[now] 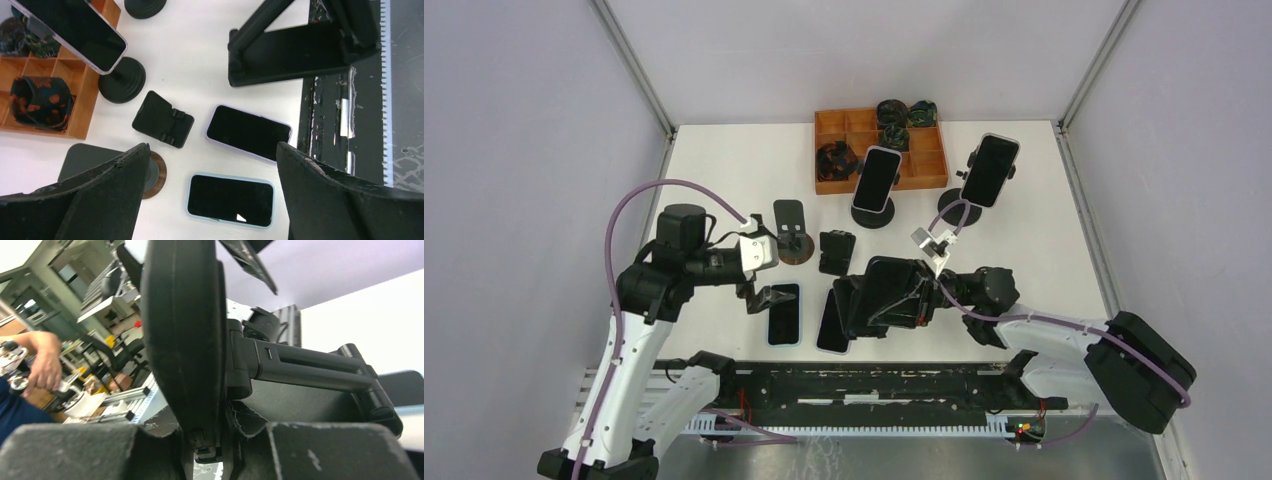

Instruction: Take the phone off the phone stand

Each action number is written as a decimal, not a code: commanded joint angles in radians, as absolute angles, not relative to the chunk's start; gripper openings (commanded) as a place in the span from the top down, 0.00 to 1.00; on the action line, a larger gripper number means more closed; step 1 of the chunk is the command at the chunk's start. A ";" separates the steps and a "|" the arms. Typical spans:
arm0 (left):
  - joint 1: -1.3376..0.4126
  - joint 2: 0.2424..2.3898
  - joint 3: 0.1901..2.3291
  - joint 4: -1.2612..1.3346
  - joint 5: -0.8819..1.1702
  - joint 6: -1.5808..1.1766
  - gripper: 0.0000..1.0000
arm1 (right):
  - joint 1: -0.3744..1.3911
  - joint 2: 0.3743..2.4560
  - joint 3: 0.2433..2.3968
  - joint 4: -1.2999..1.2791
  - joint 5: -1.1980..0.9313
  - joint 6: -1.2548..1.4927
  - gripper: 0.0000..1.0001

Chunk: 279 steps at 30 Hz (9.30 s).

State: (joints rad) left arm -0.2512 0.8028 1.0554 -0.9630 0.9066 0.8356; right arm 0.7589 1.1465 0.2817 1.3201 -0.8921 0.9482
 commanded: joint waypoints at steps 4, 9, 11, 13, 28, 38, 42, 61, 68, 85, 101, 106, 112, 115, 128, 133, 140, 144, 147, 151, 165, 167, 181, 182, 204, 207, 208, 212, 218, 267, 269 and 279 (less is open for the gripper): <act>-0.256 0.815 1.136 -0.929 1.025 0.768 0.00 | 0.865 1.261 0.484 1.558 -0.910 1.010 1.00; -0.256 0.814 1.157 -0.951 1.047 0.780 0.00 | 0.896 1.399 0.604 1.675 -0.917 1.101 1.00; -0.256 0.805 1.159 -0.979 1.050 0.811 0.00 | 0.906 1.445 0.641 1.708 -0.919 1.133 1.00; -0.256 0.799 1.161 -0.995 1.055 0.828 0.01 | 0.917 1.479 0.675 1.710 -0.923 1.139 1.00; -0.256 0.813 1.141 -1.021 1.054 0.911 0.13 | 0.966 1.554 0.799 1.614 -0.911 1.095 1.00; -0.256 0.823 1.136 -1.022 1.053 0.947 0.28 | 0.998 1.631 0.907 1.580 -0.864 1.089 1.00; -0.257 0.804 1.115 -1.022 1.022 0.996 0.39 | 1.007 1.634 0.912 1.574 -0.856 1.089 1.00; -0.256 0.748 1.089 -1.021 1.052 1.139 0.98 | 0.943 1.456 0.777 1.242 -0.684 0.915 0.48; -0.256 0.752 1.091 -1.022 1.054 1.142 0.98 | 0.921 1.404 0.742 1.233 -0.655 0.920 0.59; -0.256 0.757 1.089 -1.028 0.986 1.214 0.98 | 0.870 1.127 0.627 1.135 -0.706 0.889 0.90; -0.256 0.775 1.128 -1.029 0.975 1.222 0.98 | 0.741 0.943 0.602 0.003 -0.661 0.405 1.00; -0.256 0.773 1.137 -1.029 0.992 1.215 0.98 | 0.729 1.043 0.496 0.023 -0.661 0.394 1.00; -0.256 0.757 1.138 -1.029 0.995 1.207 0.98 | 0.724 1.250 0.544 0.027 -0.697 0.348 1.00; -0.256 0.750 1.137 -1.029 0.996 1.203 0.98 | 0.715 1.351 0.590 0.008 -0.692 0.316 1.00; -0.256 0.742 1.132 -1.044 1.007 1.210 0.98 | 0.682 1.535 0.702 -0.062 -0.372 0.293 0.36; -0.256 0.755 1.149 -1.093 1.026 1.234 0.98 | 0.683 1.495 0.716 -0.121 -0.187 0.309 0.25; -0.256 0.763 1.160 -1.103 1.035 1.245 0.98 | 0.682 1.373 0.652 -0.158 -0.070 0.346 0.14; -0.256 0.765 1.156 -1.104 1.033 1.250 0.98 | 0.684 1.257 0.537 -0.057 -0.189 0.417 0.15; -0.256 0.768 1.153 -1.103 1.034 1.258 0.98 | 0.691 1.218 0.438 0.068 -0.304 0.518 0.26; -0.256 0.774 1.157 -1.091 1.036 1.255 0.98 | 0.741 1.223 0.380 0.188 -0.363 0.601 0.28; -0.256 0.779 1.152 -1.073 1.048 1.252 0.98 | 0.796 1.191 0.558 0.079 -0.264 0.546 0.22; -0.256 0.779 1.151 -1.074 1.050 1.256 0.98 | 0.795 1.131 0.613 0.062 -0.275 0.521 0.19; -0.256 0.803 1.176 -1.068 1.080 1.261 0.98 | 1.008 1.130 0.781 0.554 -0.541 0.692 0.27; -0.256 0.803 1.179 -1.068 1.082 1.259 0.98 | 1.014 1.143 0.789 0.573 -0.544 0.696 0.28; -0.256 0.779 1.137 -1.065 1.071 1.252 0.24 | 1.063 1.281 0.831 0.830 -0.563 0.789 0.95; -0.256 0.781 1.132 -1.066 1.063 1.252 0.04 | 1.022 1.200 0.800 0.709 -0.556 0.710 1.00; -0.256 0.780 1.131 -1.066 1.059 1.252 0.01 | 0.995 1.165 0.787 0.643 -0.544 0.675 1.00; -0.256 0.782 1.130 -1.065 1.037 1.255 0.00 | 0.849 1.039 0.705 0.439 -0.537 0.565 1.00; -0.256 0.792 1.132 -1.060 0.986 1.251 0.00 | 0.660 0.946 0.580 0.212 -0.454 0.353 1.00; -0.256 0.827 1.129 -1.048 0.953 1.227 0.00 | 0.364 1.553 0.747 0.274 -0.847 -0.116 0.56; -0.256 0.826 1.128 -1.048 0.954 1.228 0.00 | 0.360 1.534 0.754 0.225 -0.800 -0.131 0.51; -0.256 0.826 1.135 -1.047 0.962 1.201 0.00 | 0.354 1.380 0.852 0.073 -0.570 -0.116 0.02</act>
State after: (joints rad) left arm -0.2573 0.8268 1.1278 -1.0672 0.9436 1.2026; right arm 0.3576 1.4647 0.7765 0.1066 -0.6682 -0.1223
